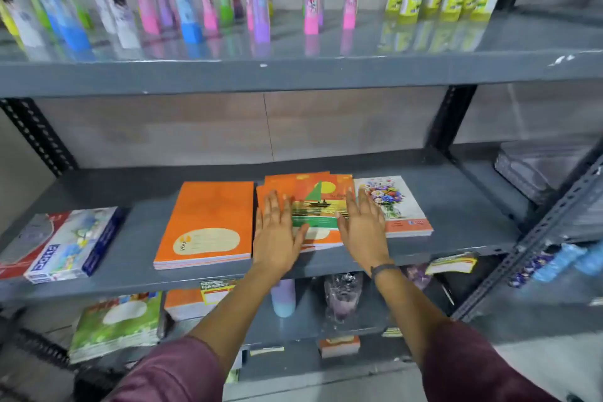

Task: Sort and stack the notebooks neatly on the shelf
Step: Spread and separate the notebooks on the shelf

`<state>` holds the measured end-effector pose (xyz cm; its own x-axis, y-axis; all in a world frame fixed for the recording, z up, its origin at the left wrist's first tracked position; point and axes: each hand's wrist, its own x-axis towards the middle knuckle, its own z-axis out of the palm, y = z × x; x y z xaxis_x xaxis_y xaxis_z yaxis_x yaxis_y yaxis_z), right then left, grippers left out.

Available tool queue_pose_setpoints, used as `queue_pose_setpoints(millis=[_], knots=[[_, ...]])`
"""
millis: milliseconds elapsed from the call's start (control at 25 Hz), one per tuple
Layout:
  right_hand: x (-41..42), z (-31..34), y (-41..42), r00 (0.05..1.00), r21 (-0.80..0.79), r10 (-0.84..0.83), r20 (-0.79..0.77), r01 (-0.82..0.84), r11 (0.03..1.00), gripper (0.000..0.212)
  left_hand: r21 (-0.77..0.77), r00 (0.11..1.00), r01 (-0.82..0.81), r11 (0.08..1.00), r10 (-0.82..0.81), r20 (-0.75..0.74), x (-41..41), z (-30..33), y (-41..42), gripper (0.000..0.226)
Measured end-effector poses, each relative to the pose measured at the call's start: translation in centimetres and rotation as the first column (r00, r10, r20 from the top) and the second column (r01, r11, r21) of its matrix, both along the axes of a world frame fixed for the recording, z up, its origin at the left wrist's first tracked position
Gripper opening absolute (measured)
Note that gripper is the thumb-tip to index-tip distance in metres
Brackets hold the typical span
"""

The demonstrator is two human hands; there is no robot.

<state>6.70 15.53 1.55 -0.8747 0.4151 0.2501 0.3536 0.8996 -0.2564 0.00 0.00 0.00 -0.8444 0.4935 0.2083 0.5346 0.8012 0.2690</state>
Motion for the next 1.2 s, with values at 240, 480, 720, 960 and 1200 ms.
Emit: queue_pose_setpoints(millis=[240, 480, 720, 960, 1200], knots=[[-3.9, -1.5, 2.8, 0.980, -0.326, 0.043, 0.193, 0.023, 0.945, 0.064, 0.127, 0.931, -0.178, 0.976, 0.126, 0.343, -3.5, -1.3, 3.9, 0.061], [-5.8, -1.6, 3.0, 0.981, -0.578, -0.193, 0.023, 0.171, 0.798, 0.053, 0.469, 0.782, -0.545, 0.695, 0.220, 0.583, -3.4, -0.4, 6.4, 0.024], [-3.6, -0.4, 9.4, 0.912, -0.559, -0.399, -0.099, 0.281, 0.780, 0.045, 0.497, 0.434, -0.825, 0.269, -0.262, 0.862, -2.2, 3.3, 11.7, 0.006], [0.1, -2.2, 14.3, 0.852, -0.522, -0.522, -0.039, 0.428, 0.738, 0.042, 0.502, 0.423, -0.682, 0.531, -0.274, 0.864, 0.8, 2.3, 17.4, 0.033], [-0.4, -1.3, 12.8, 0.903, -0.310, -0.406, -0.144, 0.348, 0.885, 0.050, 0.563, 0.846, -0.327, 0.759, -0.030, 0.533, 0.0, 2.0, 13.8, 0.020]])
